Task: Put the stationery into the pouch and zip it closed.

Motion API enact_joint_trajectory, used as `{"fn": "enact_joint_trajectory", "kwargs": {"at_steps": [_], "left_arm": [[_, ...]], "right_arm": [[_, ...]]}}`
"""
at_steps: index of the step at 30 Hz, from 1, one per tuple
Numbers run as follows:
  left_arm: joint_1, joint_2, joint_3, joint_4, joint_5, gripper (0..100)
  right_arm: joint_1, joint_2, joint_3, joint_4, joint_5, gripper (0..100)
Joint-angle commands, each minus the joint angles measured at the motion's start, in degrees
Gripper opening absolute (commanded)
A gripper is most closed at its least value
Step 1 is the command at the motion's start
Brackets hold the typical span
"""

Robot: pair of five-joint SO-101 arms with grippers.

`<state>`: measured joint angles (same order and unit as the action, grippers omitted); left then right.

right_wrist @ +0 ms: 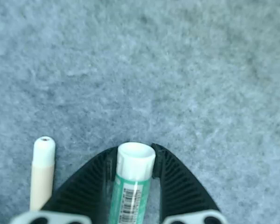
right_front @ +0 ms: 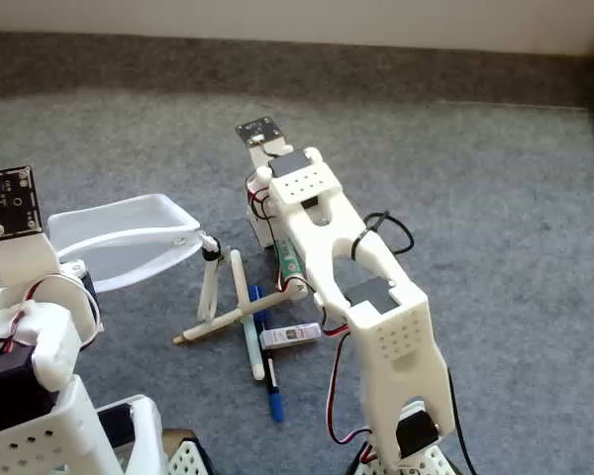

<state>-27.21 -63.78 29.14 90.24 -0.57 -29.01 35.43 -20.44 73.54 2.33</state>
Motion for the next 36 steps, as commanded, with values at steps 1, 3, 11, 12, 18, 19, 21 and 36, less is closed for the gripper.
{"fn": "enact_joint_trajectory", "kwargs": {"at_steps": [1, 3, 11, 12, 18, 19, 21, 36], "left_arm": [[3.8, 0.6, -4.2, 0.1, 0.6, 1], [6.1, 0.7, -5.5, 0.1, 0.7, 1], [12.0, 4.0, -9.6, 0.2, 3.3, 1], [12.9, 5.9, -10.7, 0.2, 3.4, 1], [16.9, 18.2, -18.1, 1.4, 6.9, 1], [17.6, 19.3, -19.2, 1.4, 7.7, 1], [18.9, 21.1, -21.1, 1.4, 9.8, 1], [29.7, 27.1, -26.2, 0.9, 16.8, 1]], "right_arm": [[1.0, -8.4, -3.1, 1.2, 0.6, 0.5], [1.7, -10.5, -2.9, 1.5, 0.6, 0.5], [4.9, -16.0, -3.0, 3.5, 0.6, 0.5], [5.4, -16.7, -3.0, 3.5, 0.6, 0.5], [7.6, -21.8, -3.0, 3.5, 0.6, 0.5], [8.0, -22.6, -3.0, 3.5, 0.5, 0.5], [8.4, -24.0, -3.0, 3.5, 0.3, 0.5], [11.1, -36.8, -3.0, 7.4, 0.2, 0.5]]}}
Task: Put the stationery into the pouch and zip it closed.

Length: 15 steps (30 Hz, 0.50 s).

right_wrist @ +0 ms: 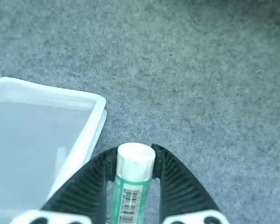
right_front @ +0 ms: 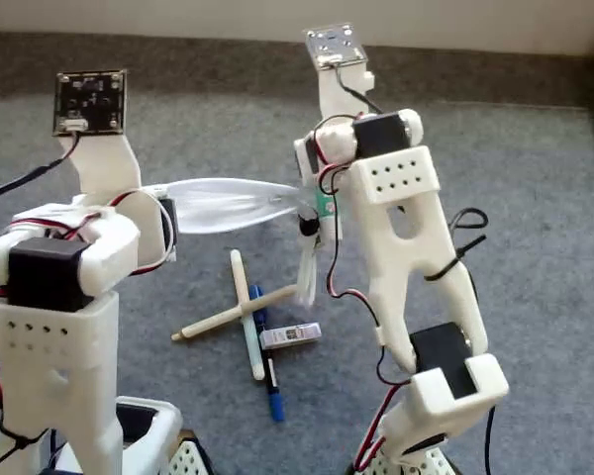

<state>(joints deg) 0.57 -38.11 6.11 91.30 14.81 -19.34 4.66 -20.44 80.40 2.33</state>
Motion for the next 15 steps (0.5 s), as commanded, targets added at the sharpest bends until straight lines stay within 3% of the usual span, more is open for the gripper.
{"fn": "enact_joint_trajectory", "kwargs": {"at_steps": [1, 15], "left_arm": [[1.7, 2.1, -3.1, -0.2, 1.7, 1], [-0.6, 3.8, -2.6, -2.5, 3.2, 1]], "right_arm": [[1.6, -7.2, -3.0, 0.6, 0.2, 0.5], [0.9, -24.1, -3.1, 1.0, 0.1, 0.5]]}}
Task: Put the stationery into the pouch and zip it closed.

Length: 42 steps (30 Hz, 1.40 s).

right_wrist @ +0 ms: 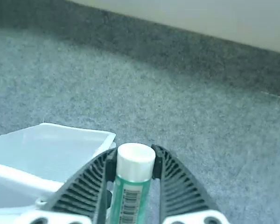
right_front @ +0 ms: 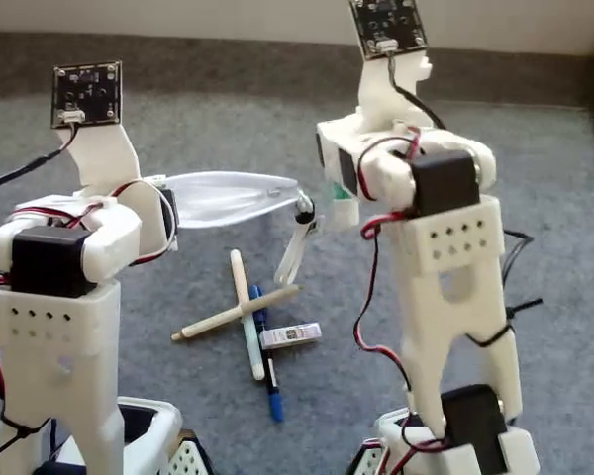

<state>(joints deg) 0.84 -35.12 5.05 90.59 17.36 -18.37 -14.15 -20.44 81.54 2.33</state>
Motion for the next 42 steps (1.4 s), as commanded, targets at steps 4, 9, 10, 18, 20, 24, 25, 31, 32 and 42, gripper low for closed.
{"fn": "enact_joint_trajectory", "kwargs": {"at_steps": [4, 9, 10, 18, 20, 24, 25, 31, 32, 42], "left_arm": [[-0.8, 0.8, -1.5, -1.9, 1.4, 1], [-0.8, 0.8, -1.5, -1.9, 2.0, 1], [-0.8, 0.8, -1.5, -1.8, 2.0, 1], [-0.8, 0.8, -1.5, -1.6, 1.9, 1], [-0.8, 0.8, -1.5, -1.6, 1.9, 1], [-0.8, 0.8, -1.5, -1.5, 1.8, 1], [-0.8, 0.8, -1.5, -1.5, 1.8, 1], [-0.8, 0.8, -1.5, -1.5, 1.8, 1], [-0.8, 0.8, -1.5, -1.5, 1.8, 1], [-0.8, 0.8, -1.5, -1.5, 1.8, 1]], "right_arm": [[-3.5, -9.4, -3.1, 0.1, 0.1, 0.5], [-9.1, -14.7, -3.1, 0.2, 0.4, 0.5], [-10.1, -15.8, -3.1, 0.2, 0.4, 0.5], [-16.7, -20.4, -3.0, 0.0, 0.5, 0.5], [-17.7, -21.0, -3.0, 0.0, 0.5, 0.5], [-18.6, -23.1, -2.9, 1.1, 0.5, 0.5], [-18.6, -23.5, -2.9, 2.1, 0.5, 0.5], [-18.6, -25.1, -2.9, 5.9, 0.4, 0.5], [-18.6, -25.1, -2.9, 5.9, 0.2, 0.5], [-22.6, -27.2, -2.9, 14.2, 0.1, 0.5]]}}
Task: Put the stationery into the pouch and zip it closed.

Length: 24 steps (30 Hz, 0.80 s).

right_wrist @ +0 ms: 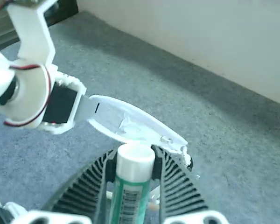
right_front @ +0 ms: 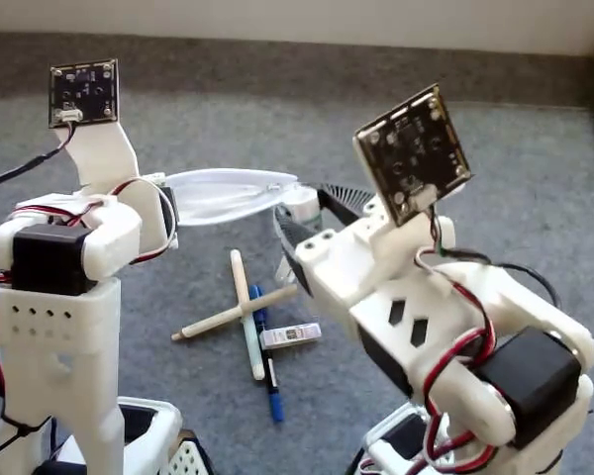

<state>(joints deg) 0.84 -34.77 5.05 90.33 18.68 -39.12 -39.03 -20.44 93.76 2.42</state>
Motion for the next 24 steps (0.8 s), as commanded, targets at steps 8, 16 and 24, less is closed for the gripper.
{"fn": "enact_joint_trajectory", "kwargs": {"at_steps": [8, 16, 24], "left_arm": [[-0.8, 0.5, -1.5, -1.2, 0.5, 1], [-0.8, 0.5, -1.5, -1.2, 0.5, 1], [-0.8, 0.5, -1.5, -1.2, 0.5, 1]], "right_arm": [[-2.2, -3.4, -2.9, 1.7, 0.0, 0.5], [-2.3, -6.8, 3.7, 3.5, 0.0, 0.5], [-2.2, -21.5, 29.3, -17.4, 0.0, 0.5]]}}
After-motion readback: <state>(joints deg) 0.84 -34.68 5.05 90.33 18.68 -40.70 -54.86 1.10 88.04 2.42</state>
